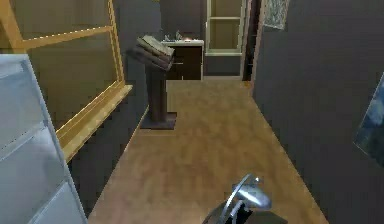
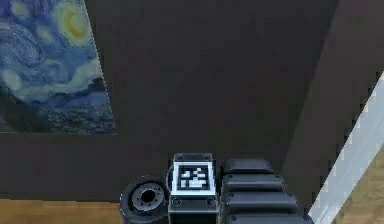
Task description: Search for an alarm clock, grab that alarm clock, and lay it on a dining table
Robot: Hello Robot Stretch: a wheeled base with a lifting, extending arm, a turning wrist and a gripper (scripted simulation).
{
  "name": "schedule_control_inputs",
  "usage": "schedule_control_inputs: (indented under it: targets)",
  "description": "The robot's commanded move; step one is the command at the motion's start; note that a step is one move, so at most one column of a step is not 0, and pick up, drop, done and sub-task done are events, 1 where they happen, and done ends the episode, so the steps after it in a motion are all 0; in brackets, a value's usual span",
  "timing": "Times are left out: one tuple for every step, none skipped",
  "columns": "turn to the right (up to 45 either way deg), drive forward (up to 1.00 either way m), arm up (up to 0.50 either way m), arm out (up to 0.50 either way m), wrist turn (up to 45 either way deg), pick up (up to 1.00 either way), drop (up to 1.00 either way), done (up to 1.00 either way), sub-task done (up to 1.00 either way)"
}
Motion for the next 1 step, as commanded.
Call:
schedule_control_inputs:
  targets:
    - [0.0,1.00,0.00,0.00,0.0,0.00,0.00,0.00,0.00]
